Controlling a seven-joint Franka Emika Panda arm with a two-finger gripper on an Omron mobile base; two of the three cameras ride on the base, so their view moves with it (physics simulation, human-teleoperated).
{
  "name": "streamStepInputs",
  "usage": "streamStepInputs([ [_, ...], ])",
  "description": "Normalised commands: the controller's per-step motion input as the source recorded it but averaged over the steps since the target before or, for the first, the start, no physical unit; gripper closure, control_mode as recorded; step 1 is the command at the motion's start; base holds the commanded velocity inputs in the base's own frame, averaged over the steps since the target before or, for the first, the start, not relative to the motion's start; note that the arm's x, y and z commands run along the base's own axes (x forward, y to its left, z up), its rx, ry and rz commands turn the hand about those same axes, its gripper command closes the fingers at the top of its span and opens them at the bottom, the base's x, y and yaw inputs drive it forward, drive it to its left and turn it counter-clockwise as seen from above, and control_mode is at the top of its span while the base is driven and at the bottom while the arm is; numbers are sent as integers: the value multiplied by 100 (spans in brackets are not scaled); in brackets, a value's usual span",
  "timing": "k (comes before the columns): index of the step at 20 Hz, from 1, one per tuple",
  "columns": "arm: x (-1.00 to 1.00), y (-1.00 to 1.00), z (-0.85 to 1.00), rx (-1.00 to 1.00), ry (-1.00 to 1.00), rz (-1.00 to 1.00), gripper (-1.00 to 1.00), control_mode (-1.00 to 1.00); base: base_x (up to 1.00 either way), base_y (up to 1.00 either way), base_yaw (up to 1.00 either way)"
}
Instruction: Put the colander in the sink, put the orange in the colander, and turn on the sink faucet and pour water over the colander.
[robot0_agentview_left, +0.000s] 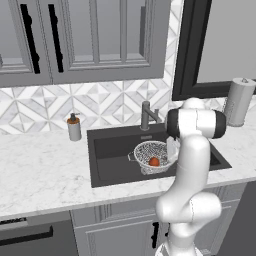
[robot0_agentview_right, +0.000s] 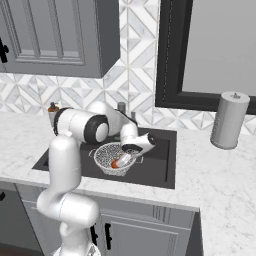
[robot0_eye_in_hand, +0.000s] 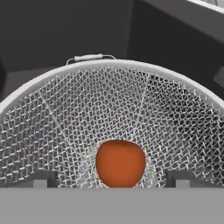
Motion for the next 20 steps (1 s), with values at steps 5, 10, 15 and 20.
streamStepInputs([
  [5,4,-5,5,3,-7,0,-100,-100,0,0,0],
  [10,0,-12,43,16,-21,0,-100,-100,0,0,0],
  [15,0,-8,63,18,-24,0,-100,-100,0,0,0],
  [20,-2,-18,54,22,-19,-4,-100,-100,0,0,0],
])
